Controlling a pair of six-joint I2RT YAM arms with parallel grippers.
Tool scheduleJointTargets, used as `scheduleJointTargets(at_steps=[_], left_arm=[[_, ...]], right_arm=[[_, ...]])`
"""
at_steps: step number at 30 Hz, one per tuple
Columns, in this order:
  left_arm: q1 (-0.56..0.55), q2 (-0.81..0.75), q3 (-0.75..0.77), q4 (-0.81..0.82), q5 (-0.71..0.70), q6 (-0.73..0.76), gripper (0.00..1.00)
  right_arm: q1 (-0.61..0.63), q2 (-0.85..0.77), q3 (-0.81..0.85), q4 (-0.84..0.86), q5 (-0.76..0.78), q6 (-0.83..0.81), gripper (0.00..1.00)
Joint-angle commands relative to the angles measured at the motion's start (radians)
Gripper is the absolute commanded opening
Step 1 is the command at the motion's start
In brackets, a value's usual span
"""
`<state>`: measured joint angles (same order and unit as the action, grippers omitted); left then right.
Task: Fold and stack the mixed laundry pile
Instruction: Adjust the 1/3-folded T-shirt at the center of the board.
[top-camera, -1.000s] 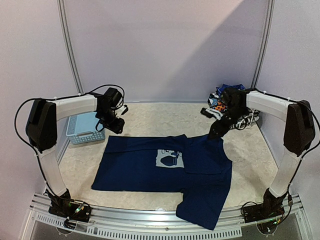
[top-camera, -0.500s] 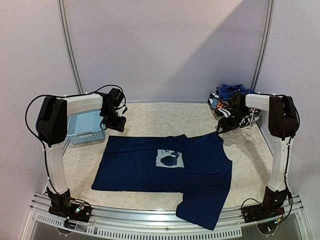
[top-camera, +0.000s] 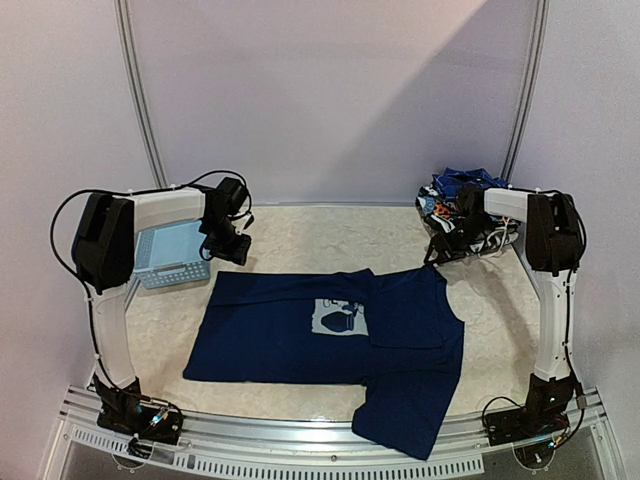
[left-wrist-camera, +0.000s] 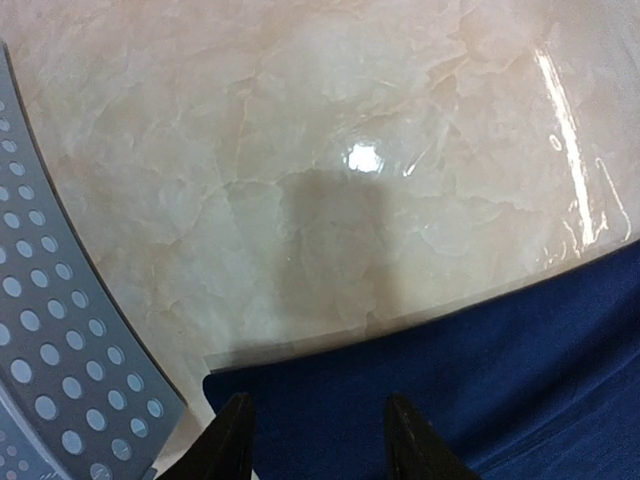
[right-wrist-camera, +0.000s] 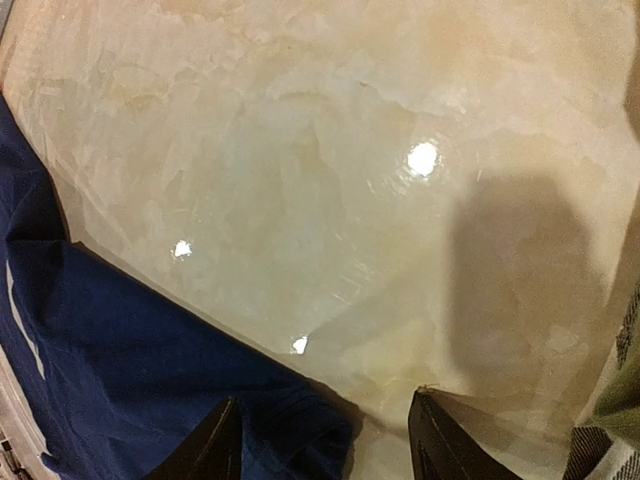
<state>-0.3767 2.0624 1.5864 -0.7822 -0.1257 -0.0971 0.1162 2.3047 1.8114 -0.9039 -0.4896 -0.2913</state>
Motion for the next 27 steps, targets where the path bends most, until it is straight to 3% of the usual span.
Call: scheduleJointTargets(at_steps=[1,5,10,21,27], left_arm=[[0.008,-0.011,-0.008,-0.018,-0.007,0.013,0.46],[0.008,-0.009,-0.006,-0.021,-0.001,0.012,0.46],[0.008,-0.016,-0.005,-0.024,-0.007,0.016,0.46],[0.009,-0.017,-0.006,-0.036,-0.058,0.032,0.46],[0.011,-0.027,-0.015,-0.026,-0.096,0.034,0.46]], right_arm=[[-0.015,0.050,0.009,-0.050,-0.089,0.026,0.57],[-0.017,0.051,0.007,-0.065,-0.069,0.028,0.56],[-0.019,0.050,0.007,-0.071,-0.007,0.022,0.46],[-0.035,0.072,0.037,-0.106,-0.024,0.002,0.01],[-0.101,0.025,0.036,-0.082,-0.006,0.014,0.00]])
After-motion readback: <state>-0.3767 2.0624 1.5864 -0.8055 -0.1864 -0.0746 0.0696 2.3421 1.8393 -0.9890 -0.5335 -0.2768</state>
